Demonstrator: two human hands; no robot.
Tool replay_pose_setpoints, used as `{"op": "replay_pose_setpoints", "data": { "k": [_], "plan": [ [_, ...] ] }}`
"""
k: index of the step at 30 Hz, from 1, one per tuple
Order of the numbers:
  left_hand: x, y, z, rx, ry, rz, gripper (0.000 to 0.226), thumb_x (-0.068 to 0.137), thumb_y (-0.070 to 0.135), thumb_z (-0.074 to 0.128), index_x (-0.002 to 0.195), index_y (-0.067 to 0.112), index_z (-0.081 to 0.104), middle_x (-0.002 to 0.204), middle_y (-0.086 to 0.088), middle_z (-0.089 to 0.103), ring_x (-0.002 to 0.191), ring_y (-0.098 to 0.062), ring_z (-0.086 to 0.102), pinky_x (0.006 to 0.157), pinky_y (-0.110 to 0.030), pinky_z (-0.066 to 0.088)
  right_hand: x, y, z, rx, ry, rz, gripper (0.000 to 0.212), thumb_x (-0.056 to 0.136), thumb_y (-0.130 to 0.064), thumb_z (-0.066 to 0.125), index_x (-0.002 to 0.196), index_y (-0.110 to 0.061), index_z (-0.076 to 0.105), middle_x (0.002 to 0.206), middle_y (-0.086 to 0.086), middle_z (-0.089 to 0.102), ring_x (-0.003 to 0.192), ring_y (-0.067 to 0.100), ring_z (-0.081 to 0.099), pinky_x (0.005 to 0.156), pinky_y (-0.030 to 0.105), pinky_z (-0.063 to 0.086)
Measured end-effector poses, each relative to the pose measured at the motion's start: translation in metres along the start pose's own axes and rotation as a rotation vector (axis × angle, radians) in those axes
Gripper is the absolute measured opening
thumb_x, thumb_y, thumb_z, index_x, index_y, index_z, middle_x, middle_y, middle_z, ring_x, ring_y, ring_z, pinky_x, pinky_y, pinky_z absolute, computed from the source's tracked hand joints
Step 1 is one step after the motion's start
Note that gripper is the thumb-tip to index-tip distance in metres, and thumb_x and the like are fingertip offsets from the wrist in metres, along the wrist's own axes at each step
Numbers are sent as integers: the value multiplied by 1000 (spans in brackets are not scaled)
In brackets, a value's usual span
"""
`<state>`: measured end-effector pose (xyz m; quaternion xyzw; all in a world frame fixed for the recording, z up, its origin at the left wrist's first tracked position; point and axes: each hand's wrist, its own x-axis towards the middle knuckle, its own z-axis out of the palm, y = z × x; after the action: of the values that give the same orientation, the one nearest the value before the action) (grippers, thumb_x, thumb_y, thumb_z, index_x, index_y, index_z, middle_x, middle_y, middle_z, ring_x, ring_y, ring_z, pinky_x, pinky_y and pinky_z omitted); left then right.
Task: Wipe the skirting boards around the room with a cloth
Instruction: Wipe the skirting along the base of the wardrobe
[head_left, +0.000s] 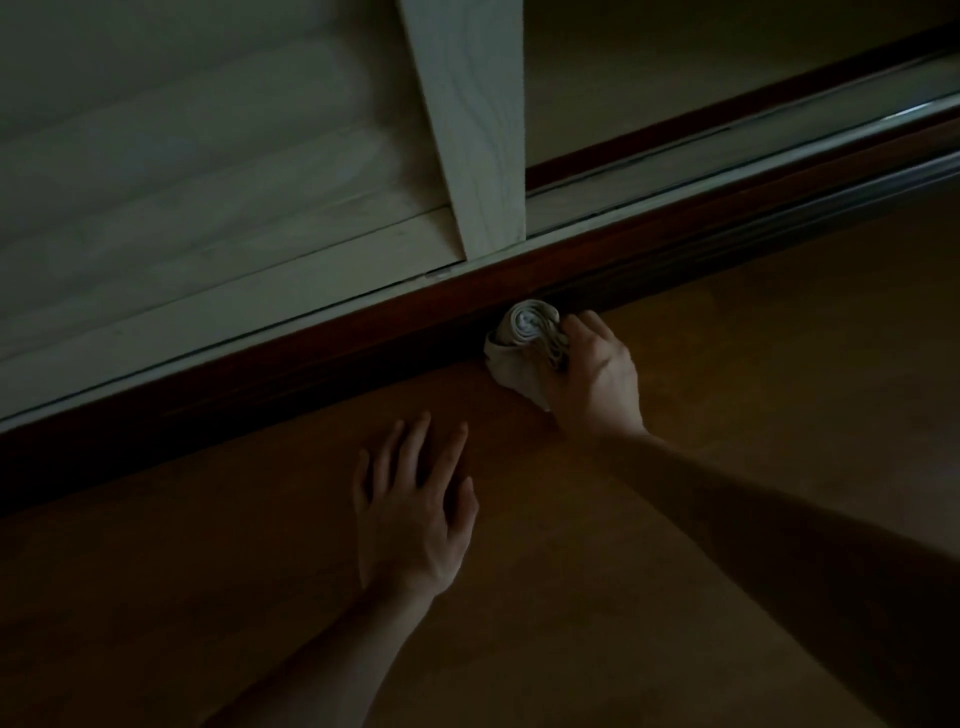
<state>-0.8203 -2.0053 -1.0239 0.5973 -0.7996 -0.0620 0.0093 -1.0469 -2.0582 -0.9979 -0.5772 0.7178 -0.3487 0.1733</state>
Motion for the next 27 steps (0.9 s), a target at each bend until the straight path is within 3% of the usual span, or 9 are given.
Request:
{"op": "replay_pose_setpoints", "data": {
  "k": [4, 8, 10, 13, 16, 20, 23, 27],
  "plan": [
    [-1, 2, -2, 12, -12, -13, 54, 98, 56, 28, 151, 46, 33, 163, 4, 28, 150, -24, 23, 120, -55, 20, -3, -5, 8, -17, -48, -74, 32, 88, -40, 69, 103, -15, 57, 99, -2, 52, 84, 12, 51, 67, 28, 42],
    [-2, 1, 1, 0, -18, -30, 53, 98, 58, 27, 151, 51, 31, 165, 8, 24, 151, -20, 20, 121, -54, 17, 0, 20, -12, 22, 112, 71, 40, 87, -53, 52, 103, -17, 56, 97, -11, 42, 82, 10, 47, 64, 17, 32],
    [-2, 1, 3, -10, -11, -31, 53, 98, 58, 28, 151, 50, 32, 165, 8, 24, 151, -20, 20, 121, -54, 17, -4, 27, -18, 43, 154, 134, 49, 85, -58, 47, 111, -16, 55, 102, -8, 46, 87, 7, 45, 70, 21, 39],
    [-2, 2, 3, -8, 4, -24, 53, 98, 56, 30, 151, 50, 32, 164, 8, 25, 150, -20, 22, 120, -54, 18, -8, 14, -11, 24, 74, 104, 47, 89, -54, 49, 116, -16, 53, 110, 1, 50, 94, 13, 48, 78, 32, 46],
    [-2, 3, 3, -4, 3, -26, 54, 98, 56, 28, 152, 50, 31, 164, 8, 24, 150, -20, 22, 120, -54, 20, -9, 6, -2, 5, 60, 51, 36, 91, -42, 59, 111, -13, 54, 105, -1, 48, 88, 12, 47, 74, 29, 46],
    [-1, 5, 2, 5, -12, -33, 54, 97, 56, 26, 151, 53, 26, 165, 10, 22, 151, -19, 19, 121, -53, 18, -10, 9, -2, 4, 167, 141, 30, 91, -37, 59, 108, -13, 55, 100, -1, 48, 86, 11, 46, 73, 28, 43],
    [0, 5, 2, 25, -12, -29, 55, 97, 55, 27, 152, 52, 27, 164, 10, 23, 151, -19, 20, 121, -53, 18, -12, -1, 7, -30, 101, 61, 27, 90, -26, 65, 112, -14, 55, 108, 3, 54, 94, 15, 51, 83, 26, 46],
    [0, 3, 4, 40, 8, -17, 55, 96, 53, 31, 152, 50, 28, 163, 8, 25, 150, -19, 22, 120, -53, 22, -11, -2, 12, -33, 114, 58, 25, 91, -32, 61, 107, -14, 56, 102, 2, 53, 88, 14, 51, 75, 25, 41]
  ]
}}
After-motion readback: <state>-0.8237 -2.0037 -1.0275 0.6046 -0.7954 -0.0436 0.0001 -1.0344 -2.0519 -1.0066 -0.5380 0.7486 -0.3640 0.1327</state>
